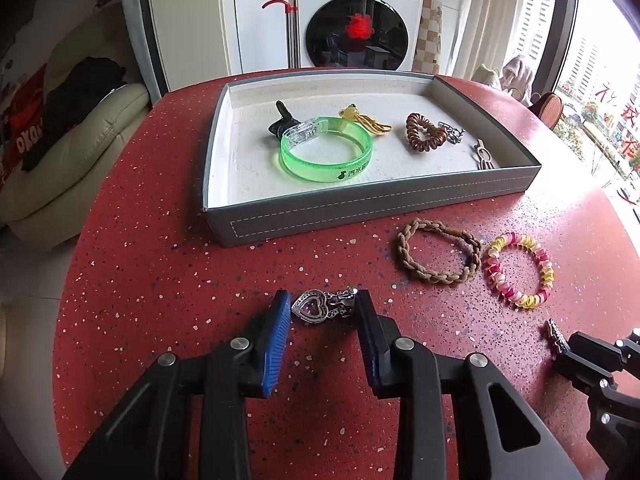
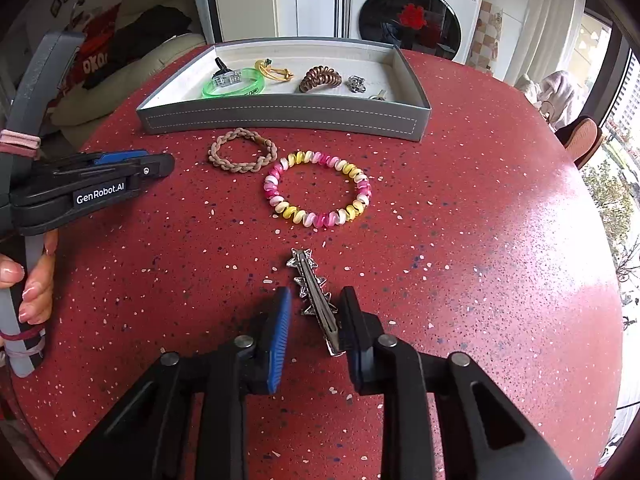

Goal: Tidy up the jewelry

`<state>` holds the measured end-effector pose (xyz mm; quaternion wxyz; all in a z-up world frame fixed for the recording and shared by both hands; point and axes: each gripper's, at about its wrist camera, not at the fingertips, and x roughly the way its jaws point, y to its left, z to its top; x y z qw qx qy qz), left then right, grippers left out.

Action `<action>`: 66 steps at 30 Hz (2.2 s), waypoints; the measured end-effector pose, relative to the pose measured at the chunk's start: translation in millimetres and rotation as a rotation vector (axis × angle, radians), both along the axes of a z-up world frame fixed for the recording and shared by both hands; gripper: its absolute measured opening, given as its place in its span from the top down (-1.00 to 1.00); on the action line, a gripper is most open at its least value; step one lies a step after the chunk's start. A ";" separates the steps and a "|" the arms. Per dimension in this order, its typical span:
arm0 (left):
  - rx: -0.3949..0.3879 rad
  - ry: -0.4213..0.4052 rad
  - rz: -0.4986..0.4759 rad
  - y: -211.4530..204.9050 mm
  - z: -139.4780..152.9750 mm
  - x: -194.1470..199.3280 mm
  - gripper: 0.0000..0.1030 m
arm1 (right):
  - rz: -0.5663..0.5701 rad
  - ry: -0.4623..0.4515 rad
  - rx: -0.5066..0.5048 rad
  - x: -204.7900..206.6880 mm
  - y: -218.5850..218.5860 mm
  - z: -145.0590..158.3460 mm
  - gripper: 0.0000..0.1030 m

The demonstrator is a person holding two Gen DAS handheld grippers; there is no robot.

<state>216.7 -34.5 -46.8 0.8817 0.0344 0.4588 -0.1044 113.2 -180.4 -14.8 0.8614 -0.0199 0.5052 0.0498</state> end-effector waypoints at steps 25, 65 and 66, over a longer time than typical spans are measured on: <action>-0.163 0.024 0.225 36.2 11.0 4.6 -1.00 | -0.062 -0.030 0.096 -3.9 -13.6 6.8 0.63; -0.096 -0.047 0.040 24.5 30.5 -11.4 0.30 | -0.107 -0.107 0.237 -5.3 -32.6 31.8 0.63; -0.098 -0.052 0.035 25.0 33.9 -11.8 0.30 | -0.106 -0.110 0.237 -3.9 -32.1 33.4 0.63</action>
